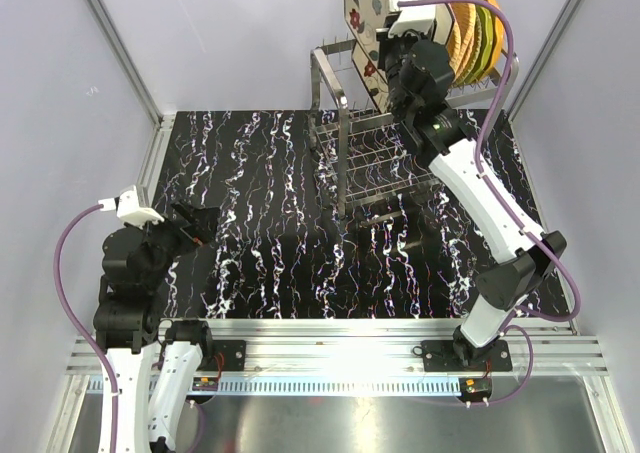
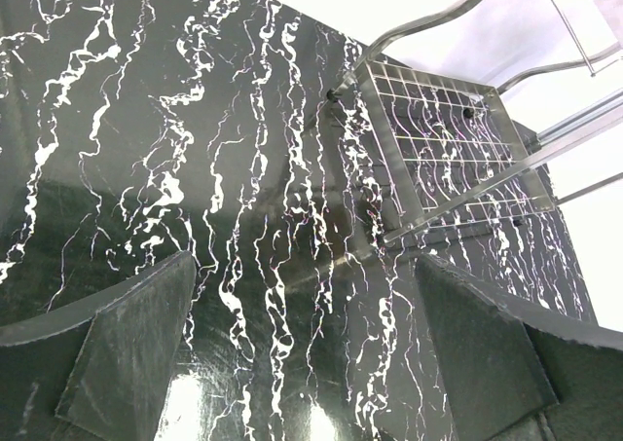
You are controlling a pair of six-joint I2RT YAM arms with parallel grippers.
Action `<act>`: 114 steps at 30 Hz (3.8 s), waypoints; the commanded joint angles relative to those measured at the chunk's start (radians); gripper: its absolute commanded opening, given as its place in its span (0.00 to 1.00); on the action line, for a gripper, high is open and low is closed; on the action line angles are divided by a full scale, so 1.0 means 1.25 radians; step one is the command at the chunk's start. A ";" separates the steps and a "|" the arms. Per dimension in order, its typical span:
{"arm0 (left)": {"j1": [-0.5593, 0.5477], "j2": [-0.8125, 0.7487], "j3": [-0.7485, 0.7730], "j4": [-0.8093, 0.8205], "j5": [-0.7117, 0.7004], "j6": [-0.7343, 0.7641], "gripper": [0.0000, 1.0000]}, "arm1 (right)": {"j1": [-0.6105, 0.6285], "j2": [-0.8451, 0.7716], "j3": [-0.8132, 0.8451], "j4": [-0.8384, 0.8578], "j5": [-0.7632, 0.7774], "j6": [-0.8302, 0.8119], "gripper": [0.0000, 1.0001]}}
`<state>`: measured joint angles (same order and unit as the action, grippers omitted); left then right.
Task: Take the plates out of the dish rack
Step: Pass the plate from the right arm to the left
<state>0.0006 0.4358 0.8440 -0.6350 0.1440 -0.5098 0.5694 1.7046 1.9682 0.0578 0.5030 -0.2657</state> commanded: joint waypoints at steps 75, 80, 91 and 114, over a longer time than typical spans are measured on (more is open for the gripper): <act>0.083 0.116 -0.081 0.474 0.421 -0.330 0.99 | 0.013 -0.139 0.151 -0.343 -0.504 0.648 0.00; 0.133 0.150 -0.149 0.663 0.539 -0.446 0.99 | 0.027 -0.160 0.115 -0.341 -0.534 0.657 0.00; 0.135 0.197 -0.148 0.782 0.624 -0.494 0.99 | 0.078 -0.187 0.038 -0.335 -0.621 0.680 0.00; 0.135 0.210 -0.187 0.947 0.686 -0.531 0.70 | 0.126 -0.215 -0.076 -0.277 -0.800 0.676 0.00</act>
<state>0.1635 0.6975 0.6250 0.4458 0.9520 -1.1458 0.7181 1.5375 1.8359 -0.5907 -0.3939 0.5323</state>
